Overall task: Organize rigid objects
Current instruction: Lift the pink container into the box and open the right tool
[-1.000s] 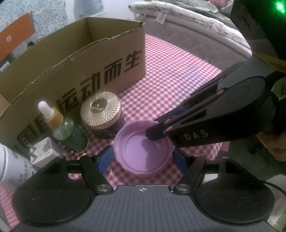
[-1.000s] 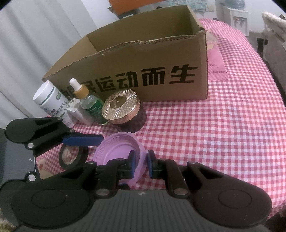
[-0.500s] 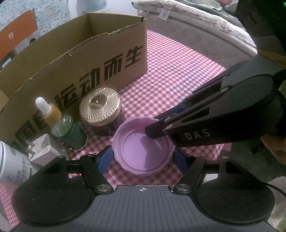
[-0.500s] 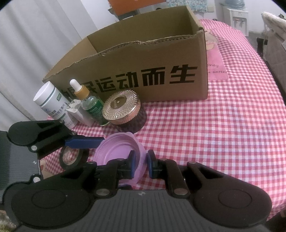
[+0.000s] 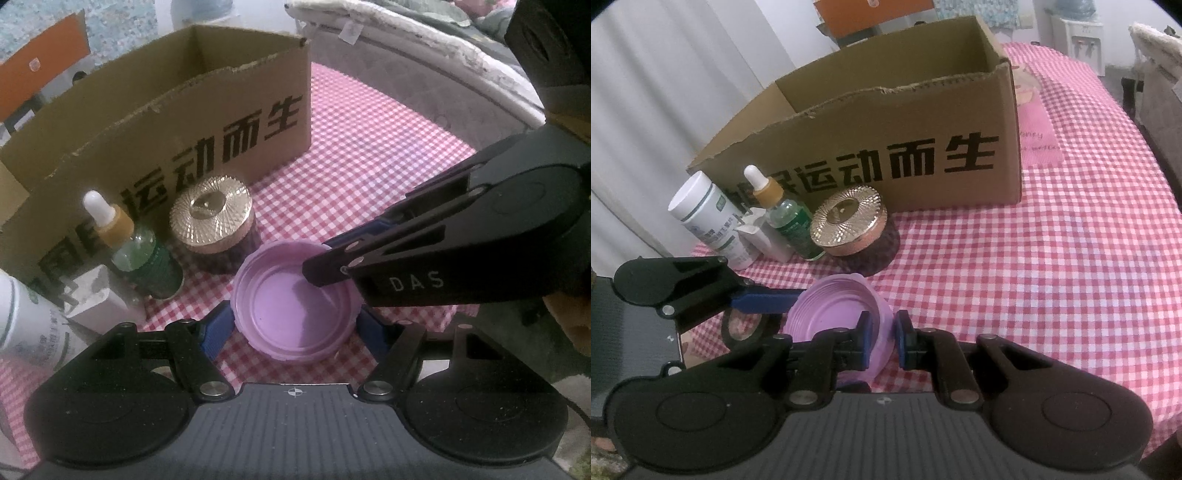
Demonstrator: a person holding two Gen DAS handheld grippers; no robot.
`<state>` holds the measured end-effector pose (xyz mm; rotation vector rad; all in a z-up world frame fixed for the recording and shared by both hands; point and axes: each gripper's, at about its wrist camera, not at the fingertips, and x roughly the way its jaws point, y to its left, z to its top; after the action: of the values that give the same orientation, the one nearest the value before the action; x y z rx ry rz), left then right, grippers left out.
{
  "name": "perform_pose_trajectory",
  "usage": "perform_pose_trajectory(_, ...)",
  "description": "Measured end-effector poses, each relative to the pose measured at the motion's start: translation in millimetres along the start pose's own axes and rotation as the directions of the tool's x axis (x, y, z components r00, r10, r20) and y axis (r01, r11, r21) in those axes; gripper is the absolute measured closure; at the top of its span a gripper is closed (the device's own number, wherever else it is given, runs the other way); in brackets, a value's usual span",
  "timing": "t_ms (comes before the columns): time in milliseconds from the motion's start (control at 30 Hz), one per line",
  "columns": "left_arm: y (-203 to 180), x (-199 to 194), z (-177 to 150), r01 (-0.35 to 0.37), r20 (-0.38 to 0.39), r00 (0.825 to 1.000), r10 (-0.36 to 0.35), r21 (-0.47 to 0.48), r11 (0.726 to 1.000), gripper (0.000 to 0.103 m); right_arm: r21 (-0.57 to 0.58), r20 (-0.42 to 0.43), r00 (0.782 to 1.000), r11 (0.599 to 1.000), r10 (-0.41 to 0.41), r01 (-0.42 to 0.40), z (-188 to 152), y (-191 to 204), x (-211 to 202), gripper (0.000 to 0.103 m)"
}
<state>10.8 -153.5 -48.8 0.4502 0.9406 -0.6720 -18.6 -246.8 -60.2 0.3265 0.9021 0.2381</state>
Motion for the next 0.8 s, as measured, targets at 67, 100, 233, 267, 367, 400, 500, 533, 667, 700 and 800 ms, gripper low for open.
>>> perform_pose_trajectory(67, 0, -8, 1, -0.008, 0.025, 1.0, 0.008, 0.004, 1.0, 0.031, -0.004, 0.016, 1.0, 1.0, -0.005, 0.005, 0, 5, -6, 0.089)
perform_pose_trajectory(100, 1, -15, 2, -0.013, 0.043, 0.999, 0.012, 0.005, 1.0, 0.031, -0.011, 0.029, 1.0, 1.0, -0.01, 0.01, 1, 9, -12, 0.089)
perform_pose_trajectory(233, 9, -47, 10, -0.046, 0.131, 0.99, 0.045, 0.004, 0.999, 0.031, -0.057, 0.102, 0.995, 0.998, -0.012, 0.018, 14, 26, -38, 0.089)
perform_pose_trajectory(267, 12, -57, 14, -0.062, 0.158, 0.986, 0.061, 0.004, 0.998, 0.031, -0.072, 0.122, 0.992, 0.997, -0.008, 0.017, 19, 31, -45, 0.089)
perform_pose_trajectory(367, 26, -83, 24, -0.11, 0.222, 0.969, 0.107, 0.001, 0.994, 0.031, -0.135, 0.191, 0.981, 0.991, 0.017, 0.009, 43, 51, -65, 0.089)
perform_pose_trajectory(400, 32, -90, 29, -0.124, 0.238, 0.964, 0.122, -0.004, 0.992, 0.031, -0.156, 0.207, 0.978, 0.988, 0.028, 0.005, 51, 56, -68, 0.089)
perform_pose_trajectory(500, 55, -106, 44, -0.156, 0.263, 0.952, 0.158, -0.031, 0.987, 0.031, -0.212, 0.239, 0.968, 0.977, 0.072, -0.021, 83, 71, -73, 0.089)
perform_pose_trajectory(533, 64, -109, 49, -0.167, 0.265, 0.949, 0.171, -0.04, 0.985, 0.031, -0.225, 0.241, 0.966, 0.974, 0.088, -0.033, 94, 75, -71, 0.089)
perform_pose_trajectory(667, 98, -104, 68, -0.185, 0.223, 0.955, 0.197, -0.078, 0.98, 0.031, -0.248, 0.202, 0.969, 0.964, 0.144, -0.092, 144, 84, -48, 0.089)
perform_pose_trajectory(700, 108, -99, 73, -0.181, 0.201, 0.96, 0.196, -0.089, 0.979, 0.031, -0.245, 0.179, 0.972, 0.964, 0.153, -0.107, 156, 85, -39, 0.089)
perform_pose_trajectory(800, 133, -75, 84, -0.16, 0.117, 0.978, 0.174, -0.122, 0.98, 0.031, -0.203, 0.09, 0.981, 0.967, 0.174, -0.153, 190, 82, -2, 0.089)
